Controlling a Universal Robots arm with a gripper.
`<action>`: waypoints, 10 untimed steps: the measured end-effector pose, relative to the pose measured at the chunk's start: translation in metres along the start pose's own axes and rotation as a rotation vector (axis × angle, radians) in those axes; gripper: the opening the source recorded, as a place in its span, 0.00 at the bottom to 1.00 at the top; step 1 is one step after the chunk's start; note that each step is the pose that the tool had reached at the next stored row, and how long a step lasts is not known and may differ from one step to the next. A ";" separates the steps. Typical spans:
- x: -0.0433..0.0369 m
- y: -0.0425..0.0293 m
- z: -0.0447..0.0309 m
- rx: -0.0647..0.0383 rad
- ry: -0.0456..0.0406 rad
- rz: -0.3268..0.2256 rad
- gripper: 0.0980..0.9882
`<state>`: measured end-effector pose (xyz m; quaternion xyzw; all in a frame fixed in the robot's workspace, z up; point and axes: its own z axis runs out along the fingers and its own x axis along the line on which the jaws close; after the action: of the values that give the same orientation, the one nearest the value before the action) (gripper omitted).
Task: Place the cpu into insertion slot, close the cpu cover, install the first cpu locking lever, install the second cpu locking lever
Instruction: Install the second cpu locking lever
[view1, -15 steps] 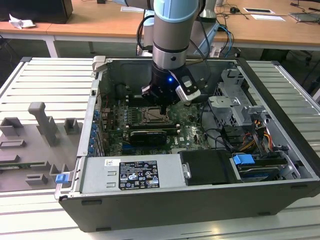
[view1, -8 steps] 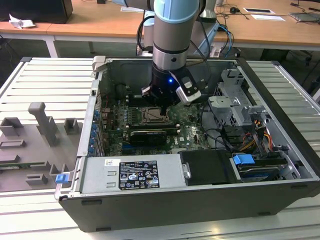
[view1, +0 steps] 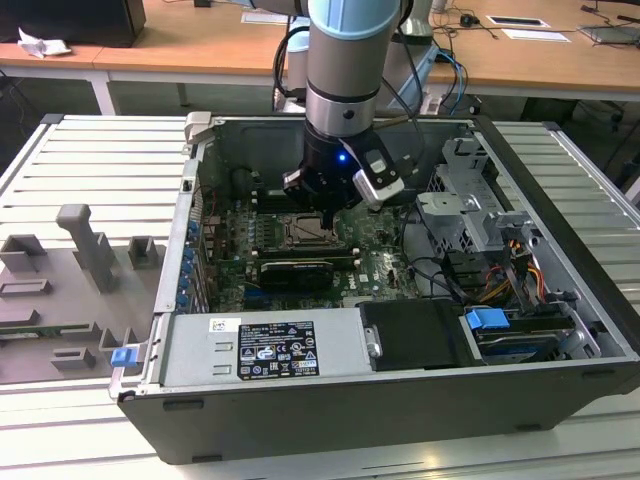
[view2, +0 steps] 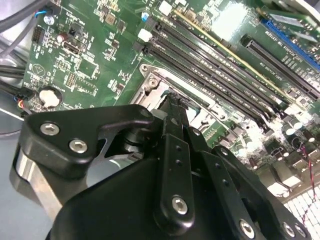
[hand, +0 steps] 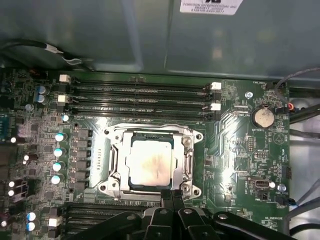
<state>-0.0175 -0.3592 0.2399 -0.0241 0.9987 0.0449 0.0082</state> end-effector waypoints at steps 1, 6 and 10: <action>0.0000 -0.0004 0.0000 0.000 0.0000 0.000 0.01; 0.0003 -0.0057 -0.0006 0.000 0.0001 0.000 0.01; 0.0018 -0.0158 -0.0012 -0.001 0.0003 0.000 0.01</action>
<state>-0.0186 -0.3751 0.2397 -0.0240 0.9986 0.0456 0.0081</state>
